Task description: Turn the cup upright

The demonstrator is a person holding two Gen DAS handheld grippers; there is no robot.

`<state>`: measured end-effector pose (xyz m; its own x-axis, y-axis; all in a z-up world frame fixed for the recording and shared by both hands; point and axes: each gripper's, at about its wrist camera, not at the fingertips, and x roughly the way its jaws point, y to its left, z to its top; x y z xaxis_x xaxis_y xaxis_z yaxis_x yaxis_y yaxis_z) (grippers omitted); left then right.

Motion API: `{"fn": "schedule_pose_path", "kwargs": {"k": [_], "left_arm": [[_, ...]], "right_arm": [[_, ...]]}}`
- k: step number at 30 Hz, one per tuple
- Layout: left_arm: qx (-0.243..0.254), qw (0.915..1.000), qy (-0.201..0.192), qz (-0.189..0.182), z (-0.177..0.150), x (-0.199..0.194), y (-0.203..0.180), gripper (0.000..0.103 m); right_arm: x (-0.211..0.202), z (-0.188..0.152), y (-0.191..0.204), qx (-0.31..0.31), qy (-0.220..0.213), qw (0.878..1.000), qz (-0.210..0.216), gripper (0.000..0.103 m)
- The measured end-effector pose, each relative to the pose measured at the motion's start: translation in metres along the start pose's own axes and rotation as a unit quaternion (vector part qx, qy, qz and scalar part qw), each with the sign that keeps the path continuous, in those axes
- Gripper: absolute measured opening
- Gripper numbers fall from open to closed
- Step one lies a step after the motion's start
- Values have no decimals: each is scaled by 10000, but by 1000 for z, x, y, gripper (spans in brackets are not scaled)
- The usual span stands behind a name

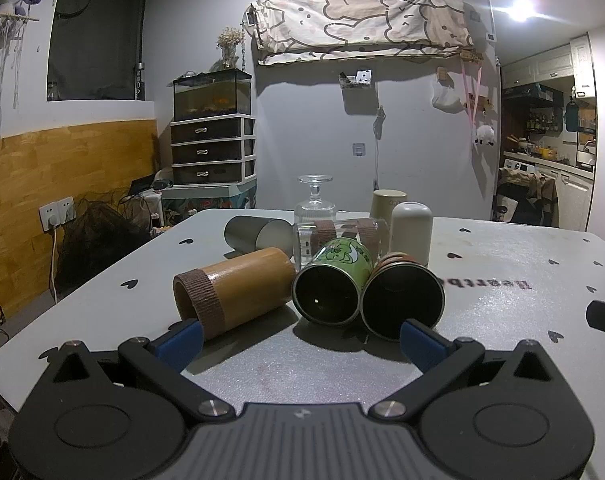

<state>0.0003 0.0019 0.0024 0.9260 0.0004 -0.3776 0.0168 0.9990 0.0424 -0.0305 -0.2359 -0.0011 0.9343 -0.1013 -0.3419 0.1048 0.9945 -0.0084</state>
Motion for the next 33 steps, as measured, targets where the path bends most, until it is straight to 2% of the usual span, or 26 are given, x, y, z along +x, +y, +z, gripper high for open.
{"fn": "schedule_pose_path", "kwargs": {"k": [5, 12, 18, 22, 26, 33], "left_arm": [[0, 10000, 2, -62, 2, -1, -1, 103], [104, 9989, -72, -459, 12, 8, -14, 103], [207, 9960, -148, -860, 29, 35, -29, 103], [319, 9935, -22, -1088, 44, 64, -45, 95], [445, 9890, 205, -1396, 50, 93, -63, 92], [758, 9874, 649, -1225, 43, 131, -85, 85]], "right_arm": [[0, 0, -1, 5, -14, 10000, -1, 103], [-5, 2, -2, 180, -118, 9997, 139, 103], [-8, -1, -11, 362, -171, 9990, 180, 103], [-9, -2, -16, 447, -191, 9986, 187, 103], [-8, -3, -20, 557, -178, 9981, 214, 103], [-6, -7, -27, 632, -146, 9975, 275, 103]]}}
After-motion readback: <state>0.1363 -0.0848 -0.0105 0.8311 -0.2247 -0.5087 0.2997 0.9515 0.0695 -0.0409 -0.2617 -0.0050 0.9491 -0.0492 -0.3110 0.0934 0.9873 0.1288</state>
